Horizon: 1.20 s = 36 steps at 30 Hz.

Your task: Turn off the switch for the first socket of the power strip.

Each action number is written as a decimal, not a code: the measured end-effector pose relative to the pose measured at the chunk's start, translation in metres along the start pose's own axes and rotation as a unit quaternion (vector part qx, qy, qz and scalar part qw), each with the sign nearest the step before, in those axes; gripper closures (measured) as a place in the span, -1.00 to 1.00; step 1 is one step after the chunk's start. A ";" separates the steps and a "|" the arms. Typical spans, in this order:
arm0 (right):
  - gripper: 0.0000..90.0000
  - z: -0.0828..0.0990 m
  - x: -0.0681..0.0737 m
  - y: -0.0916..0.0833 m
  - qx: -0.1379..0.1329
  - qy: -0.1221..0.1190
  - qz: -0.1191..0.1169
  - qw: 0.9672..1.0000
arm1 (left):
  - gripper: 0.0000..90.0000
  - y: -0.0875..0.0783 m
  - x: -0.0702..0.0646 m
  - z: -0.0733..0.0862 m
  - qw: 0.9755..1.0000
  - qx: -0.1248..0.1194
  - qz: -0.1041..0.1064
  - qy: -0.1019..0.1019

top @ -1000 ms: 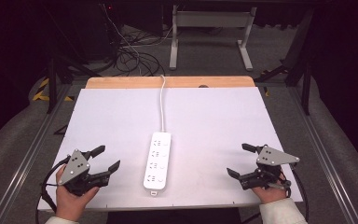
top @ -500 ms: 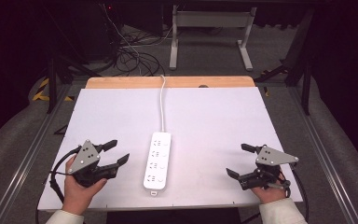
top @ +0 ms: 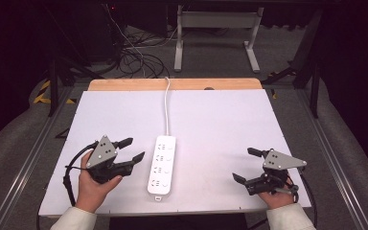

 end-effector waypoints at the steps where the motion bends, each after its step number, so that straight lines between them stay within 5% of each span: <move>1: -0.99 0.000 0.000 0.000 0.000 0.000 0.000 1.000 | -0.11 0.002 0.000 -0.001 1.000 0.000 0.002 0.000; 17: -0.99 0.001 0.000 0.000 0.001 -0.002 -0.002 1.000 | -0.01 0.023 -0.004 -0.016 1.000 0.001 0.017 0.003; 28: -0.99 0.002 0.000 0.000 0.003 -0.003 -0.005 1.000 | 0.49 0.043 -0.006 -0.026 0.999 0.023 0.028 0.011; 32: -0.99 0.004 0.001 -0.004 0.001 -0.001 -0.002 1.000 | 0.94 0.053 -0.006 -0.029 0.998 0.025 0.051 0.001; 36: -0.99 0.005 0.001 -0.005 0.001 -0.001 0.000 1.000 | 1.00 0.065 -0.007 -0.029 0.997 0.038 0.063 -0.003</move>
Point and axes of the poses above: each handheld gripper's, and its own axes: y roughly forward along the jaws, z roughly out of its underside, x roughly to its left, the point moved 6 cm from there along y, roughly forward along the jaws, and after that the axes turned 15 degrees about y, right-handed, at the moved point
